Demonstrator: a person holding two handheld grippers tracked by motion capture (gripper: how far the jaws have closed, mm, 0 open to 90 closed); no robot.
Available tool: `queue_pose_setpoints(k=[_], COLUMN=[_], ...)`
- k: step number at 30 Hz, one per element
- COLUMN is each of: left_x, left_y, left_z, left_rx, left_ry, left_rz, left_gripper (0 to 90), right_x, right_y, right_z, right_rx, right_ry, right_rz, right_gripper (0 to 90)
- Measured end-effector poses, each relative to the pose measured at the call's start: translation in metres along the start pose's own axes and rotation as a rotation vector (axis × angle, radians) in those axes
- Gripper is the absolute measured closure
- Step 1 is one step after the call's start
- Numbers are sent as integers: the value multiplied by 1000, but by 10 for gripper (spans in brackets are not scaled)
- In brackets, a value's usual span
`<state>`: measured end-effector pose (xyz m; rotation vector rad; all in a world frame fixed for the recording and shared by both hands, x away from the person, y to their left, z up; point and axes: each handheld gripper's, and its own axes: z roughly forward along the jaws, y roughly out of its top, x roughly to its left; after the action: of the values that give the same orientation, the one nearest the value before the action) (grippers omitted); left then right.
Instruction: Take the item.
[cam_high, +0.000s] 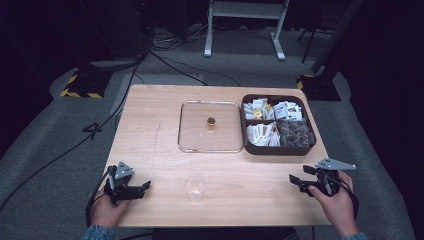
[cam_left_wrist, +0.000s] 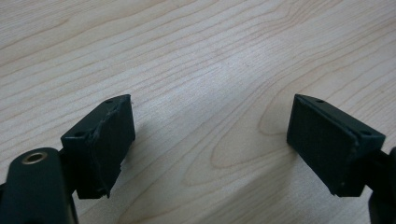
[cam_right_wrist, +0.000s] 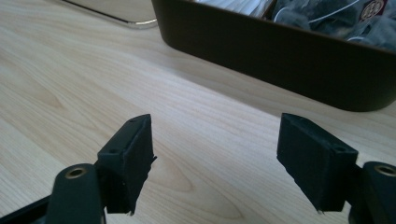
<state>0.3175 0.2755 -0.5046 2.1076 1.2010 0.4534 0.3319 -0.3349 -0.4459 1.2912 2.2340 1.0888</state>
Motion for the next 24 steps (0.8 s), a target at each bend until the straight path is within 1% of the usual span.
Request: queue_pose_setpoints(k=[1,5,8,9,12,15,17,22,24], left_x=[0,0,0,0,0,0,0,0,0], left_y=[0,0,-1,-1,-1,-1,-1,-1,-1], left_z=[0,0,-1,-1,-1,-1,-1,-1,-1], left_rx=[-1,1,1,0,0,0,0,0,-2], left_ry=[1,-1,-1,0,-1,-1,-1,-1,-2], left_rz=[1,-5,2,2,1,1,1,2,2], left_gripper=[156,156,156,156,156,156,156,156,156], right_x=[0,-2,-4,-5,-8,-11,-13,-16,-18], right_y=[0,11,20,23,32,36,42,49,54], right_z=[0,-5,-7,-7,-6,-6,-5,-4,-2], right_rx=[0,-14,-24,-27,-25,-22,-31,-46,-61], right_ry=[0,-10,-22,-26,-31,-34,-42,-47,-52], right_rz=[0,3,-8,-18,-27,-31,-32,-36,-36], right_gripper=[274,279,265,260,243,244,240,235,231])
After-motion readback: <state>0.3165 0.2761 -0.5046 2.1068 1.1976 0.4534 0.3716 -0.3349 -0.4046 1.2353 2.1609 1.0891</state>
